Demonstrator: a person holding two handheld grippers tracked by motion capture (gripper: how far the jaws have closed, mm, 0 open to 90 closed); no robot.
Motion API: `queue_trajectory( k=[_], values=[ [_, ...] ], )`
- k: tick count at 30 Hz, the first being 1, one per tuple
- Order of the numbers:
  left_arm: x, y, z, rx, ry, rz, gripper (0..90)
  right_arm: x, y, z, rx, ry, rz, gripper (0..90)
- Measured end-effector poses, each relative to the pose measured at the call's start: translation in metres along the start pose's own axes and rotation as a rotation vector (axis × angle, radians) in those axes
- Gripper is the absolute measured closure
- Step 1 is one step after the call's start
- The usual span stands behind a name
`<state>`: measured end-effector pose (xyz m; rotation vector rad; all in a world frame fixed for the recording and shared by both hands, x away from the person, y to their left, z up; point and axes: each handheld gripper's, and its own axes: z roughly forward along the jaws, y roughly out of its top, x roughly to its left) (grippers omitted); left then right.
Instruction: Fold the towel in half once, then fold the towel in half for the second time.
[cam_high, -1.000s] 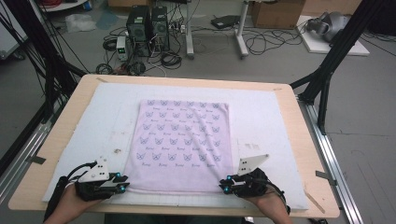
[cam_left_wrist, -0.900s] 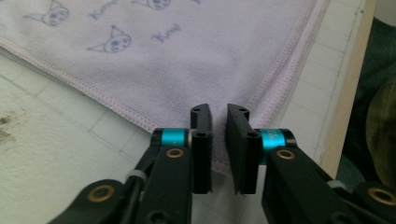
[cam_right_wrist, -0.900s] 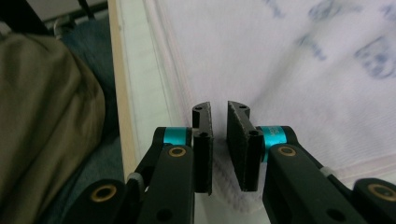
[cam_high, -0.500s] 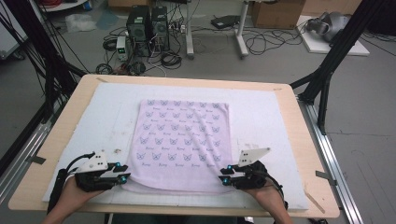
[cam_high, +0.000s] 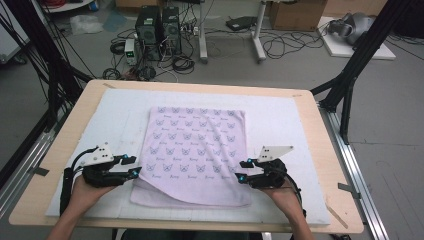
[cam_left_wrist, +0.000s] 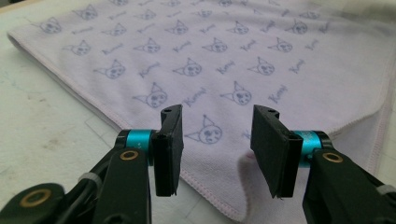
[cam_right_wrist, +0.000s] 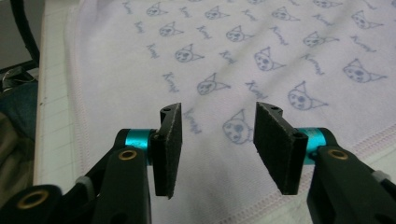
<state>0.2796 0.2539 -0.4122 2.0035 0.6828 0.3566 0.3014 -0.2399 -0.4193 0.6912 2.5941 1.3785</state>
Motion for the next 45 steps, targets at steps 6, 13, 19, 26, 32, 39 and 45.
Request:
queue_trajectory(
  k=[6, 13, 19, 26, 32, 39, 45],
  values=[
    [-0.003, -0.005, -0.005, 0.002, -0.009, 0.006, 54.0, -0.002, 0.001, 0.002, -0.006, -0.014, -0.005, 49.4],
    [-0.003, -0.006, -0.001, 0.016, -0.019, 0.013, 53.3, -0.002, 0.005, 0.004, -0.008, -0.018, -0.007, 47.1],
    [-0.005, -0.007, 0.005, 0.031, -0.026, 0.023, 52.1, -0.001, 0.005, 0.006, 0.003, -0.026, -0.018, 45.2],
    [-0.003, -0.006, 0.007, 0.034, -0.021, 0.026, 50.0, -0.001, 0.005, 0.006, 0.007, -0.038, -0.019, 42.8],
    [0.003, -0.002, 0.012, 0.052, -0.015, 0.021, 48.3, -0.006, 0.005, 0.006, 0.002, -0.039, -0.014, 42.1],
    [0.027, 0.019, 0.023, 0.044, -0.008, -0.001, 46.8, -0.03, 0.02, 0.008, -0.004, -0.066, -0.003, 41.9],
    [0.051, 0.043, 0.04, 0.027, 0.005, -0.023, 46.5, -0.055, 0.032, 0.011, -0.002, -0.081, 0.015, 41.9]
  ],
)
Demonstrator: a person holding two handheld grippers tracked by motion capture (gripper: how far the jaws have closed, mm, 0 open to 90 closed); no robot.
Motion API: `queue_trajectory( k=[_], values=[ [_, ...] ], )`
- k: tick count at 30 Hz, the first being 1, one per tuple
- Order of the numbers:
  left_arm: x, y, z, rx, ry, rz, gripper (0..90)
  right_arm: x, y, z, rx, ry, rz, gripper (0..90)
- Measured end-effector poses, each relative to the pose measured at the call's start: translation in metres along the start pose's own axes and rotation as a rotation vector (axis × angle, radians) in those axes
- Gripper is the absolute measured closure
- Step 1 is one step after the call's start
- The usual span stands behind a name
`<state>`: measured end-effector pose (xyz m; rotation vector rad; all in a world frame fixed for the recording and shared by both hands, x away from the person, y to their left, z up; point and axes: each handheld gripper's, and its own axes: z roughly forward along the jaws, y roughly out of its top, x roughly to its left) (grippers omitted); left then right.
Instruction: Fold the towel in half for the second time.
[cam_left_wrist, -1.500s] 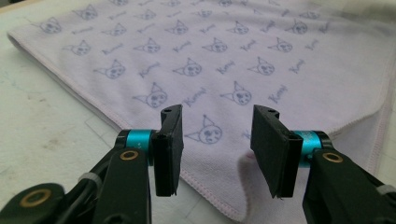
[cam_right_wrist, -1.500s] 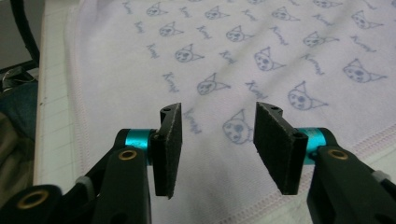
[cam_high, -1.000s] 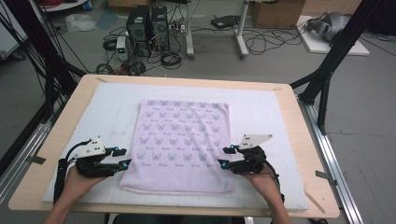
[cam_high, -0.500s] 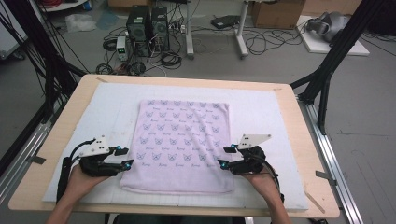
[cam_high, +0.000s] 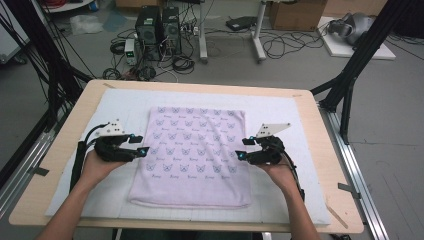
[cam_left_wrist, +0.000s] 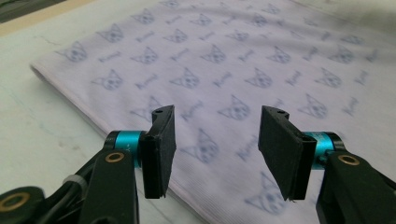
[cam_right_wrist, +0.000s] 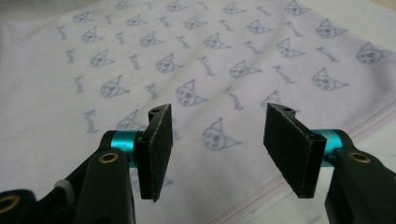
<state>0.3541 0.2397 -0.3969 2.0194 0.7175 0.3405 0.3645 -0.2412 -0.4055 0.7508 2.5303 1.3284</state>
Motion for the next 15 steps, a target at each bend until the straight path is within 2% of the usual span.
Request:
queue_trajectory(
  k=[1, 2, 5, 15],
  values=[
    [0.004, 0.002, 0.002, -0.012, 0.003, -0.01, 47.1, -0.004, 0.002, 0.001, 0.002, -0.004, 0.0, 41.8],
    [0.008, 0.004, 0.003, -0.01, 0.006, -0.017, 47.3, -0.008, 0.005, 0.002, 0.017, -0.006, 0.003, 41.6],
    [0.021, 0.011, 0.009, -0.004, 0.009, -0.039, 48.7, -0.021, 0.011, 0.004, 0.012, -0.015, 0.002, 41.9],
    [0.053, 0.036, 0.019, 0.039, 0.057, -0.058, 49.6, -0.053, 0.045, 0.005, 0.021, -0.067, -0.009, 42.5]
  ],
)
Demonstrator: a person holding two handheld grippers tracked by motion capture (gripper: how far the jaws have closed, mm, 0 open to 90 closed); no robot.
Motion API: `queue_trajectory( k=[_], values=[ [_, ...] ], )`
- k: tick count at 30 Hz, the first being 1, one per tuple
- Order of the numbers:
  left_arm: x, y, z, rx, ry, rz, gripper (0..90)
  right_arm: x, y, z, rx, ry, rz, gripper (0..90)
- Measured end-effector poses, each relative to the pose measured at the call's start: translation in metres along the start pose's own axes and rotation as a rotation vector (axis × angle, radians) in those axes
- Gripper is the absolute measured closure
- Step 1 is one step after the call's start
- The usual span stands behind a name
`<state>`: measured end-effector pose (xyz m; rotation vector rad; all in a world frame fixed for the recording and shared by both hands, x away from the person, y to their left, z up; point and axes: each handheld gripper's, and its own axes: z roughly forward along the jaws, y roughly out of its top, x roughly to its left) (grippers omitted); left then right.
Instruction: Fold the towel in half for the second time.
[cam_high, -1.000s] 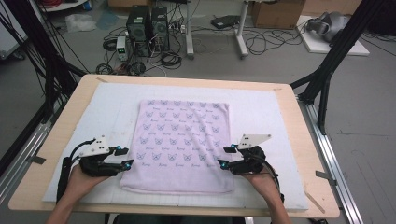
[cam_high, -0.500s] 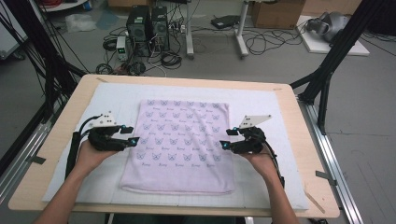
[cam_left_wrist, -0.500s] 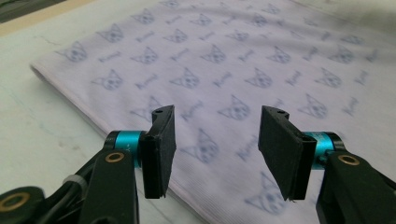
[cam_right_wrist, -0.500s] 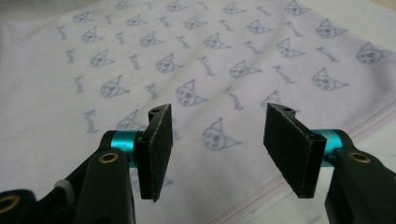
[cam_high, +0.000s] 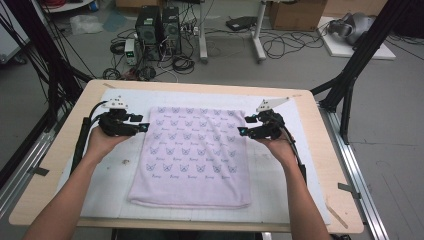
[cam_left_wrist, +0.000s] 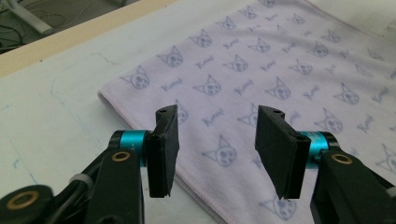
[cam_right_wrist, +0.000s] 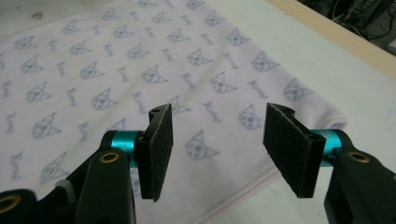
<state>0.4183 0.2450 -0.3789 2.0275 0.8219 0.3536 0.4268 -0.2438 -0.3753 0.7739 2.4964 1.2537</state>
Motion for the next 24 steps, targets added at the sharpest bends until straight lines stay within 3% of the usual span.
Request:
queue_trajectory(
  k=[5, 7, 10, 13, 17, 24],
  values=[
    [0.007, 0.011, 0.004, -0.008, 0.01, -0.003, 49.7, -0.014, 0.02, -0.005, 0.006, -0.038, 0.001, 43.0],
    [0.009, 0.009, 0.007, -0.006, 0.006, -0.022, 49.6, -0.019, 0.022, -0.005, 0.001, -0.055, 0.01, 43.2],
    [0.013, 0.005, 0.013, 0.026, 0.015, -0.019, 49.6, -0.026, 0.017, -0.001, 0.019, -0.062, 0.028, 43.4],
    [0.017, 0.002, 0.017, 0.024, 0.026, -0.03, 50.1, -0.027, 0.011, 0.007, 0.051, -0.067, 0.039, 43.9],
    [0.019, -0.001, 0.027, 0.038, 0.048, -0.007, 51.9, -0.032, 0.002, 0.018, 0.064, -0.08, 0.056, 45.1],
    [0.031, -0.011, 0.042, 0.052, 0.075, -0.072, 54.4, -0.039, -0.01, 0.035, 0.099, -0.093, 0.11, 46.2]
  ],
)
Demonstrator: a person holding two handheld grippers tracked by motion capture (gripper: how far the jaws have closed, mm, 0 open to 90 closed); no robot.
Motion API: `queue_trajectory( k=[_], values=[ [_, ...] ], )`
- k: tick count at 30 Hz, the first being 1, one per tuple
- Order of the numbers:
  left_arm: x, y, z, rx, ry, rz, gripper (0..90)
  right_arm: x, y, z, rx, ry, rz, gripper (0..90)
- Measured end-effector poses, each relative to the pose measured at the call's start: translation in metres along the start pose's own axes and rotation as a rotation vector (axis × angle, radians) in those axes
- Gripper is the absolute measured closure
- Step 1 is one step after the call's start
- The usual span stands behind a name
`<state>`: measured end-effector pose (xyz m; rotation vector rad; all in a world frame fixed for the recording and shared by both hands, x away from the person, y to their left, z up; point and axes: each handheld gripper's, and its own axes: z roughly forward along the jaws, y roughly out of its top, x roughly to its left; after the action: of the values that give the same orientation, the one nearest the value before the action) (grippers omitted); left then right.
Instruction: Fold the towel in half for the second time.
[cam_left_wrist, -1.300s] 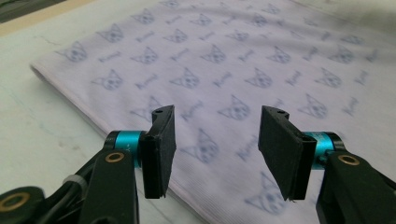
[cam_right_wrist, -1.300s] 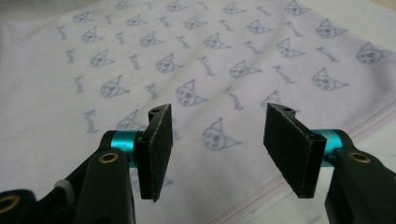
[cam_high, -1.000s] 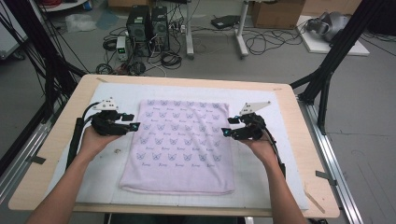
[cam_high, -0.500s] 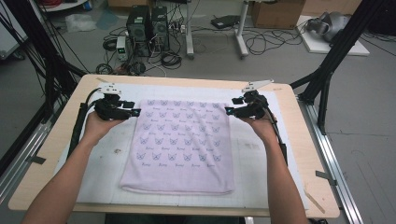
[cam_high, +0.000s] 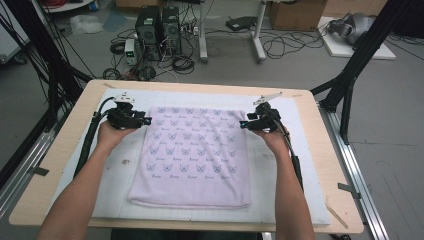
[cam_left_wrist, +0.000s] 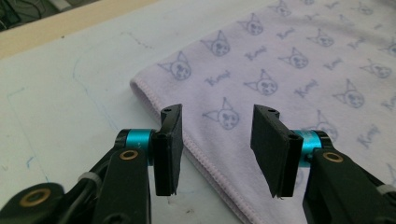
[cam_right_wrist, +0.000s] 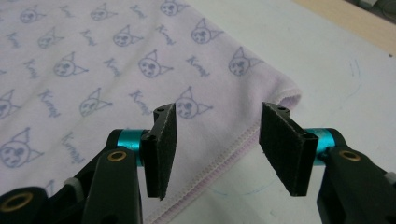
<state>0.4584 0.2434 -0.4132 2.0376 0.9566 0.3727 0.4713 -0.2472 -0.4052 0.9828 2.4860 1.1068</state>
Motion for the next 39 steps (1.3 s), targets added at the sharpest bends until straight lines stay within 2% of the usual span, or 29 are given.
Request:
queue_trajectory(
  k=[2, 6, 9, 14, 17, 19, 21, 23, 26, 27, 28, 30, 35, 37, 39],
  values=[
    [0.001, -0.002, 0.004, 0.014, 0.009, 0.004, 56.0, -0.001, -0.002, 0.005, 0.018, -0.004, 0.012, 46.2],
    [0.005, -0.004, 0.01, 0.014, 0.047, -0.004, 56.1, 0.001, -0.001, 0.013, 0.028, -0.02, -0.014, 46.2],
    [0.008, -0.007, 0.015, 0.034, 0.043, -0.04, 56.0, -0.001, -0.003, 0.018, 0.018, -0.026, 0.011, 45.4],
    [0.006, -0.012, 0.028, 0.073, 0.023, -0.07, 54.5, -0.003, -0.009, 0.028, 0.062, -0.032, 0.037, 44.6],
    [0.002, -0.013, 0.03, 0.089, 0.046, -0.045, 54.1, -0.002, -0.015, 0.034, 0.079, -0.036, 0.065, 45.5],
    [0.001, -0.012, 0.031, 0.096, 0.065, -0.037, 56.4, -0.001, -0.017, 0.034, 0.062, -0.043, 0.078, 48.9],
    [0.001, -0.011, 0.03, 0.097, 0.061, -0.052, 61.1, -0.001, -0.018, 0.034, 0.053, -0.044, 0.087, 54.9],
    [0.001, -0.011, 0.031, 0.093, 0.056, -0.066, 67.5, -0.001, -0.018, 0.033, 0.053, -0.022, 0.101, 63.6],
    [0.0, -0.011, 0.031, 0.09, 0.023, -0.073, 77.9, -0.002, -0.019, 0.033, 0.045, 0.007, 0.115, 73.5],
    [0.0, -0.011, 0.031, 0.09, 0.022, -0.076, 80.4, -0.003, -0.019, 0.034, 0.042, 0.032, 0.118, 82.9],
    [0.001, -0.012, 0.031, 0.09, 0.014, -0.085, 81.2, -0.001, -0.019, 0.034, 0.041, 0.053, 0.12, 83.2],
    [0.002, -0.012, 0.031, 0.087, 0.002, -0.103, 82.1, -0.003, -0.019, 0.034, 0.042, 0.066, 0.138, 84.0],
    [0.007, -0.013, 0.028, 0.079, -0.016, -0.114, 83.5, -0.006, -0.018, 0.031, 0.045, 0.075, 0.13, 85.1],
    [0.007, -0.011, 0.025, 0.055, -0.024, -0.121, 83.8, -0.007, -0.018, 0.029, 0.045, 0.082, 0.139, 85.2],
    [0.007, -0.009, 0.021, 0.042, -0.025, -0.108, 83.9, -0.007, -0.016, 0.027, 0.024, 0.091, 0.131, 85.3]
  ],
)
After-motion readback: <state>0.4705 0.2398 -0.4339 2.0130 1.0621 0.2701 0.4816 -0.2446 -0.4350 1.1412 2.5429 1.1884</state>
